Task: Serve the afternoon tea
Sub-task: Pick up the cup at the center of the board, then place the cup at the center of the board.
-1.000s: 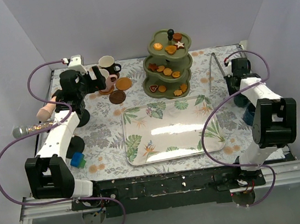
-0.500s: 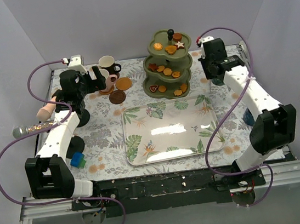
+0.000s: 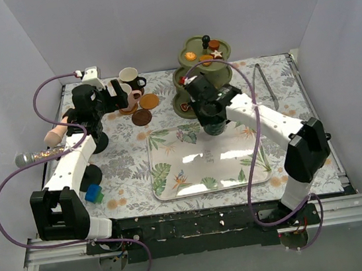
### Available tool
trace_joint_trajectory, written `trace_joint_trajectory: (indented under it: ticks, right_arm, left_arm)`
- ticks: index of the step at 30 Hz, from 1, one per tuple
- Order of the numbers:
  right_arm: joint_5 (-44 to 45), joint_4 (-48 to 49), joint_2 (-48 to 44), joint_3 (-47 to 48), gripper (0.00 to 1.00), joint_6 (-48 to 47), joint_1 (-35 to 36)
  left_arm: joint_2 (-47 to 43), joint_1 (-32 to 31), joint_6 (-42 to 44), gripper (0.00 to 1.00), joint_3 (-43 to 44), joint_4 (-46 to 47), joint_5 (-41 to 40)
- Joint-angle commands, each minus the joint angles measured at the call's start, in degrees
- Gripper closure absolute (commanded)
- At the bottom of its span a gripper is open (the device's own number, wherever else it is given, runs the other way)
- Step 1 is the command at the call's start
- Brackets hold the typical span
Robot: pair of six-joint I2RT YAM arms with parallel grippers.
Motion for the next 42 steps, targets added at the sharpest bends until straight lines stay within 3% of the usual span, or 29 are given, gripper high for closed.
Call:
trace_joint_trajectory:
  ticks: [1,10,14,23,31,42]
  right_arm:
    - [1.37,5.65,2.10,2.31,0.99,6.34,5.41]
    - [4.01,8.47,8.26,7.23,0.99,9.43,14.38]
    - [4.54,12.07,10.45,9.69,0.99,8.72,18.42]
    - [2.17,12.69,22.58,25.85,0.99,7.23,26.60]
    - [2.43,18.75,27.33,29.03,0.99,6.00,29.94]
    - [3.48,20.69,33.92,31.76,0.99,4.33,30.74]
  left_arm:
    - [-1.96,0.02,-0.11,0.06,0.05,0.69,0.41]
    - [-2.22,0.02,-0.11,0.05,0.13,0.60,-0.90]
    - [-1.96,0.02,-1.86,0.02,0.83,-0.97,-6.95]
    - [-3.54,4.50,-4.50,0.02,1.10,-1.95,-14.25]
    - [-4.33,8.81,-4.59,0.02,0.84,-1.77,-17.17]
    - [-4.51,8.99,-4.94,0.02,0.75,-1.59,-15.58]
